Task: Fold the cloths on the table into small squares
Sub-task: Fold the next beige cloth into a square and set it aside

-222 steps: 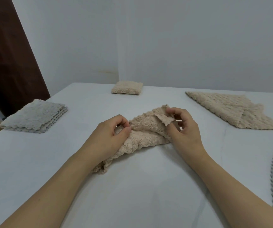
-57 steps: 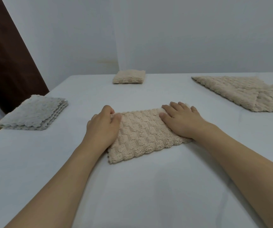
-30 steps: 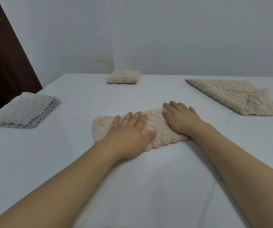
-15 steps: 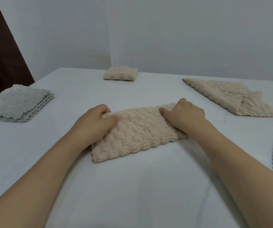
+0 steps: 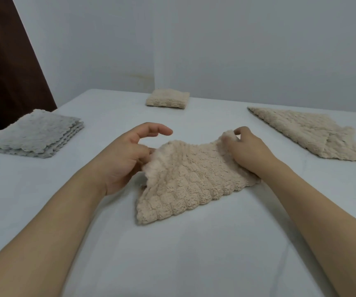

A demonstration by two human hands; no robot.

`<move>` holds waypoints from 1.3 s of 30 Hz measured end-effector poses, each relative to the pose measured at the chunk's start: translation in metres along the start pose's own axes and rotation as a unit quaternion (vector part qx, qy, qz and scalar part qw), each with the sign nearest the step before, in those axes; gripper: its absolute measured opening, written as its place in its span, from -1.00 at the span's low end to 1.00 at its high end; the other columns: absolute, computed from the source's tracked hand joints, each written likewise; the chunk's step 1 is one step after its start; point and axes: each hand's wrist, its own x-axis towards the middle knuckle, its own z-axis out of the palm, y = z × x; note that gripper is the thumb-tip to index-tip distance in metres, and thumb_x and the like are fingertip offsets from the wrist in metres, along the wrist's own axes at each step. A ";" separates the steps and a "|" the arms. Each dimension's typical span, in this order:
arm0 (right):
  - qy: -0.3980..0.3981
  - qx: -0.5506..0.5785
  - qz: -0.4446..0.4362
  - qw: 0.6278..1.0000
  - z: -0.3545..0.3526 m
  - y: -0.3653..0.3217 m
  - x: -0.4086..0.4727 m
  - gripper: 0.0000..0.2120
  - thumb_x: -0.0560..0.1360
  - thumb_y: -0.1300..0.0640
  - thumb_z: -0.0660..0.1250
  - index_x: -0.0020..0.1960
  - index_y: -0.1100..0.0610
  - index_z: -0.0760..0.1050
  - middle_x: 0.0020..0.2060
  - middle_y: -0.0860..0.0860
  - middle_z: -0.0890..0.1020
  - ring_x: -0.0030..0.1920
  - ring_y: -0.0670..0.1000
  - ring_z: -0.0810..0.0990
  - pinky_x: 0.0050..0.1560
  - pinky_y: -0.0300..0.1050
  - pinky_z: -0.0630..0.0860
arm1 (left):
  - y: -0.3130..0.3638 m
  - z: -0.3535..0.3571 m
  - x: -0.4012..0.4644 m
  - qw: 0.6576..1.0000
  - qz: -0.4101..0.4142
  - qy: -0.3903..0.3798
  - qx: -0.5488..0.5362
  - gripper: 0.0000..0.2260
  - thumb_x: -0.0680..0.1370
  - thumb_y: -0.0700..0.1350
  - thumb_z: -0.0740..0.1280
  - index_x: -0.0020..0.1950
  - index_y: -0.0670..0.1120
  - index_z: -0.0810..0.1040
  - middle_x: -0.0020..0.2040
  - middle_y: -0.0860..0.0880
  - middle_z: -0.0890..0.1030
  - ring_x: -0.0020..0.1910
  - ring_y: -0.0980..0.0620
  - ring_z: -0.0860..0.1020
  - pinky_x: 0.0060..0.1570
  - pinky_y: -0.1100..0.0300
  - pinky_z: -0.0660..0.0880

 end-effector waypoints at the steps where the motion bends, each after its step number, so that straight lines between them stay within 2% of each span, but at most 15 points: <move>1: 0.007 -0.035 0.009 0.999 -0.001 0.001 0.001 -0.55 0.55 -0.19 0.04 0.25 0.11 0.33 0.00 0.05 0.57 0.03 0.13 0.53 0.05 0.04 0.44 | -0.002 -0.001 0.000 1.000 -0.001 -0.008 0.019 -0.39 0.41 -0.54 0.06 0.10 0.04 0.64 0.06 -0.11 0.60 -0.18 -0.05 0.55 -0.27 0.17 0.49; 4: 0.006 -0.148 0.022 0.989 -0.008 0.010 0.005 -0.64 0.53 -0.14 0.03 -0.07 0.13 0.41 -0.12 0.06 0.56 -0.09 0.12 0.52 -0.09 -0.01 0.41 | -0.004 -0.003 0.000 0.999 -0.017 -0.048 0.016 -0.36 0.40 -0.60 -0.01 0.11 -0.03 0.63 -0.05 -0.19 0.67 -0.15 -0.07 0.59 -0.28 0.21 0.54; 6: -0.015 -0.167 0.025 0.985 -0.013 0.015 0.007 -0.63 0.52 -0.15 0.08 -0.21 0.13 0.40 -0.23 0.05 0.56 -0.18 0.08 0.52 -0.22 -0.07 0.36 | -0.003 -0.001 0.000 0.998 -0.023 -0.066 -0.005 -0.38 0.37 -0.61 -0.05 0.05 -0.11 0.63 -0.02 -0.08 0.71 -0.10 -0.03 0.64 -0.34 0.26 0.54; 9: -0.011 -0.148 0.003 0.989 -0.013 0.018 0.007 -0.64 0.52 -0.11 0.14 -0.21 0.17 0.46 -0.26 0.04 0.57 -0.20 0.06 0.53 -0.22 -0.08 0.38 | -0.007 -0.001 0.000 0.996 -0.023 -0.080 0.030 -0.37 0.40 -0.62 -0.04 0.04 -0.09 0.64 0.09 -0.02 0.70 -0.02 0.02 0.64 -0.27 0.29 0.55; 12: 0.015 -0.119 -0.023 0.993 -0.009 0.021 0.007 -0.69 0.53 -0.07 0.18 -0.16 0.17 0.48 -0.24 0.03 0.57 -0.17 0.07 0.52 -0.14 -0.03 0.41 | -0.011 0.004 0.001 0.968 0.059 -0.056 0.237 -0.46 0.51 -0.54 0.16 0.06 0.07 0.66 0.33 0.03 0.46 0.15 0.24 0.54 0.07 0.44 0.44; 14: 0.021 -0.098 -0.035 0.994 -0.008 0.023 0.008 -0.68 0.53 -0.09 0.20 -0.15 0.16 0.47 -0.24 0.03 0.57 -0.18 0.08 0.52 -0.16 -0.03 0.40 | -0.012 0.010 0.001 0.944 0.107 -0.065 0.305 -0.53 0.50 -0.46 0.26 0.07 0.11 0.63 0.35 0.08 0.35 0.17 0.40 0.43 0.10 0.52 0.35; 16: 0.021 -0.091 -0.054 0.994 -0.008 0.022 0.009 -0.67 0.55 -0.10 0.20 -0.15 0.16 0.46 -0.25 0.03 0.57 -0.18 0.08 0.52 -0.18 -0.04 0.36 | -0.016 0.013 0.002 0.939 0.136 -0.078 0.305 -0.67 0.48 -0.30 0.36 0.02 0.14 0.65 0.35 0.16 0.33 0.15 0.40 0.45 0.07 0.47 0.36; 19: -0.021 -0.076 -0.082 0.994 -0.010 0.020 0.008 -0.69 0.56 -0.15 0.20 -0.19 0.07 0.42 -0.27 -0.02 0.53 -0.19 0.05 0.49 -0.16 -0.03 0.36 | -0.016 0.014 0.001 0.931 0.152 -0.061 0.326 -0.89 0.41 0.09 0.39 -0.10 0.13 0.62 0.32 0.37 0.38 0.37 0.33 0.32 0.33 0.30 0.23; 21: -0.059 -0.046 -0.099 0.992 -0.011 0.019 0.007 -0.69 0.54 -0.20 0.22 -0.18 0.03 0.41 -0.25 -0.03 0.53 -0.18 0.03 0.49 -0.08 -0.01 0.40 | -0.013 0.017 0.001 0.940 0.168 -0.038 0.295 -0.90 0.47 0.02 0.33 -0.15 0.01 0.56 0.27 0.32 0.51 0.40 0.29 0.33 0.39 0.18 0.20; 23: -0.072 -0.018 -0.118 0.990 -0.011 0.016 0.004 -0.69 0.53 -0.22 0.25 -0.16 0.01 0.41 -0.25 -0.04 0.52 -0.20 0.01 0.47 -0.08 -0.02 0.41 | -0.010 0.019 -0.001 0.950 0.187 -0.019 0.247 -0.86 0.49 -0.13 0.28 -0.17 -0.20 0.47 0.05 0.11 0.68 0.30 0.18 0.50 0.37 0.03 0.32; 24: -0.073 -0.003 -0.131 0.989 -0.010 0.014 0.003 -0.70 0.52 -0.21 0.27 -0.15 0.03 0.42 -0.27 -0.05 0.50 -0.23 -0.02 0.45 -0.11 -0.05 0.41 | -0.010 0.021 -0.001 0.956 0.195 -0.011 0.217 -0.83 0.48 -0.17 0.27 -0.20 -0.28 0.41 -0.11 -0.07 0.68 0.14 -0.01 0.60 0.26 -0.06 0.42; 26: -0.080 0.043 -0.147 0.985 -0.008 0.010 0.001 -0.70 0.51 -0.17 0.31 -0.11 0.07 0.44 -0.34 -0.10 0.46 -0.31 -0.07 0.39 -0.24 -0.12 0.35 | -0.008 0.024 -0.003 0.965 0.205 0.001 0.162 -0.76 0.44 -0.17 0.29 -0.29 -0.28 0.29 -0.31 -0.34 0.41 -0.21 -0.32 0.49 -0.12 -0.06 0.45; 29: -0.138 0.162 -0.135 0.968 -0.006 0.008 -0.002 -0.77 0.51 -0.06 0.37 -0.02 0.05 0.40 -0.42 -0.12 0.46 -0.44 -0.07 0.33 -0.37 -0.18 0.30 | -0.001 0.026 -0.004 0.971 0.205 0.018 0.117 -0.72 0.39 -0.14 0.33 -0.35 -0.19 0.25 -0.41 -0.16 0.23 -0.40 -0.10 0.25 -0.37 0.06 0.23; 35: -0.239 0.278 -0.124 0.922 -0.004 0.001 -0.006 -0.87 0.57 0.29 0.24 -0.01 0.07 0.44 -0.21 0.08 0.52 -0.24 0.07 0.36 -0.25 -0.07 0.33 | -0.005 0.029 0.001 0.976 0.176 0.090 0.092 -0.67 0.55 -0.18 0.37 -0.33 -0.05 0.29 -0.43 0.04 0.28 -0.44 0.10 0.24 -0.47 0.29 0.22; 39: -0.230 0.211 -0.098 0.945 -0.004 -0.006 -0.010 -0.68 0.58 -0.08 0.17 -0.09 0.06 0.62 -0.09 0.24 0.50 -0.16 0.06 0.39 -0.09 -0.07 0.37 | -0.024 0.033 0.012 0.965 0.120 0.084 0.219 -0.83 0.52 -0.22 0.34 -0.22 -0.06 0.42 -0.40 0.17 0.42 -0.42 0.14 0.32 -0.34 0.23 0.29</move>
